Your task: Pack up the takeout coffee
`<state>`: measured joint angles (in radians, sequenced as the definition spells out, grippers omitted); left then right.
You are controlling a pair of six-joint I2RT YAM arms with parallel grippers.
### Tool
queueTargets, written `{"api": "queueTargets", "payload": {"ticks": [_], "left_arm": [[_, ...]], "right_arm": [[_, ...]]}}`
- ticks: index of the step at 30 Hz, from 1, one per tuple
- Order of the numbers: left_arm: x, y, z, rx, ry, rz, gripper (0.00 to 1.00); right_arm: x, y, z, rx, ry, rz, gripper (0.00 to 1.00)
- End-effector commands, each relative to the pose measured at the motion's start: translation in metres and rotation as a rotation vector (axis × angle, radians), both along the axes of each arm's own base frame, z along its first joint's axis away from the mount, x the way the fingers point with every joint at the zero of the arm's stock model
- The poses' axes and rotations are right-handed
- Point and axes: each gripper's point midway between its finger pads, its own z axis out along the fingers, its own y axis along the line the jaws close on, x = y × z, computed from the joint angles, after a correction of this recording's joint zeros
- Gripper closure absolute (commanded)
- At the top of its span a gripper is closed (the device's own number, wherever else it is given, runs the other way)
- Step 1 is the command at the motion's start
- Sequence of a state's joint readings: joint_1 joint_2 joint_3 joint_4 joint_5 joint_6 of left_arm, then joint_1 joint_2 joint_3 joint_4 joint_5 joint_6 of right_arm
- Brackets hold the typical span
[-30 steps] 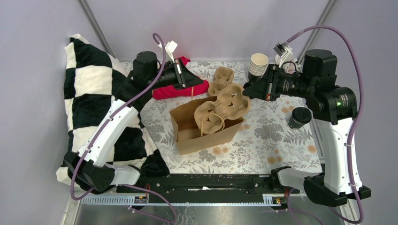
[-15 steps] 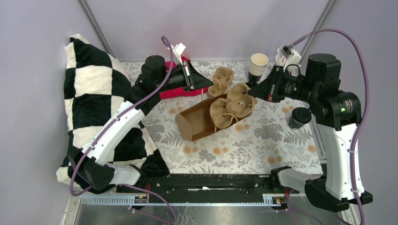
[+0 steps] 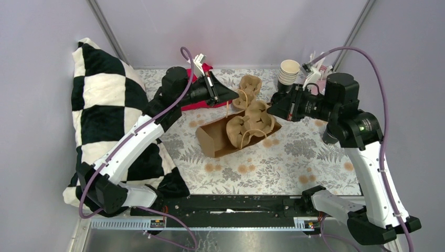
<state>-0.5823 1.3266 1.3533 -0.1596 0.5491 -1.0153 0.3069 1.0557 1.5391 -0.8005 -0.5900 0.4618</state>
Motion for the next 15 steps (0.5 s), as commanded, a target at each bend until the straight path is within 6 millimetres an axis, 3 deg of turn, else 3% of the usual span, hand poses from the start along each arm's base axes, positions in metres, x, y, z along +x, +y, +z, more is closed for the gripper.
{"api": "queueTargets", "payload": {"ticks": [1,6,11,15], "left_arm": [[-0.005,0.002,0.036,-0.103,-0.043,0.037,1.00],[0.001,0.006,0.044,-0.142,-0.015,0.096,1.00],[0.000,0.012,0.046,-0.177,0.018,0.155,1.00],[0.003,0.019,0.044,-0.215,0.066,0.210,1.00]], "right_arm": [[0.000,0.028,0.021,0.049,-0.115,0.049,1.00],[-0.004,0.053,0.015,0.089,-0.138,0.071,1.00],[-0.002,0.055,0.019,0.137,-0.169,0.049,1.00],[-0.002,0.061,-0.005,0.123,-0.129,0.075,1.00]]}}
